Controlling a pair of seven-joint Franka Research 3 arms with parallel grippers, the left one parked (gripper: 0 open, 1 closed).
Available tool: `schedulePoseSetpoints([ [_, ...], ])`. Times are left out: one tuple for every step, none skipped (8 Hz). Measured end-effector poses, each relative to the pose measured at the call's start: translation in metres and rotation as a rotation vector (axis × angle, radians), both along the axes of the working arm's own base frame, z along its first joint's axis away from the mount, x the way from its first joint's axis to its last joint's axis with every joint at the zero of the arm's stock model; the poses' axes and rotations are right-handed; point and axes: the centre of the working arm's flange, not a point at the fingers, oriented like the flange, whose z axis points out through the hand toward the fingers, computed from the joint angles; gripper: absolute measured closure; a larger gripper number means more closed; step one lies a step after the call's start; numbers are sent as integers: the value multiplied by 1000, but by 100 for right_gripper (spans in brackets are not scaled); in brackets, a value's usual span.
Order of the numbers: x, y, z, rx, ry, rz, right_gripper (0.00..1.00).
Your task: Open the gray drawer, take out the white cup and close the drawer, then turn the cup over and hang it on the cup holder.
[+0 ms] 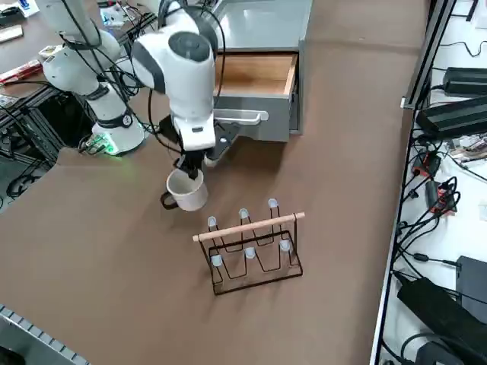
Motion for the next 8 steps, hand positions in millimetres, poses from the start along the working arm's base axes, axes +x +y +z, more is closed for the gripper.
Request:
schedulePoseSetpoints([
  [-7, -6, -14, 10, -2, 34, 95],
  [-10, -8, -27, 10, -10, 53, 95],
  [-11, -6, -40, 6, -24, 73, 95],
  [-11, -4, -52, 7, -32, 103, 95],
  [-11, -3, -61, 8, -32, 126, 95],
  [-9, -3, -67, 5, -39, 140, 95],
  [-6, -1, -72, 2, -46, 151, 94],
  [-4, 3, -78, 1, -46, 160, 94],
])
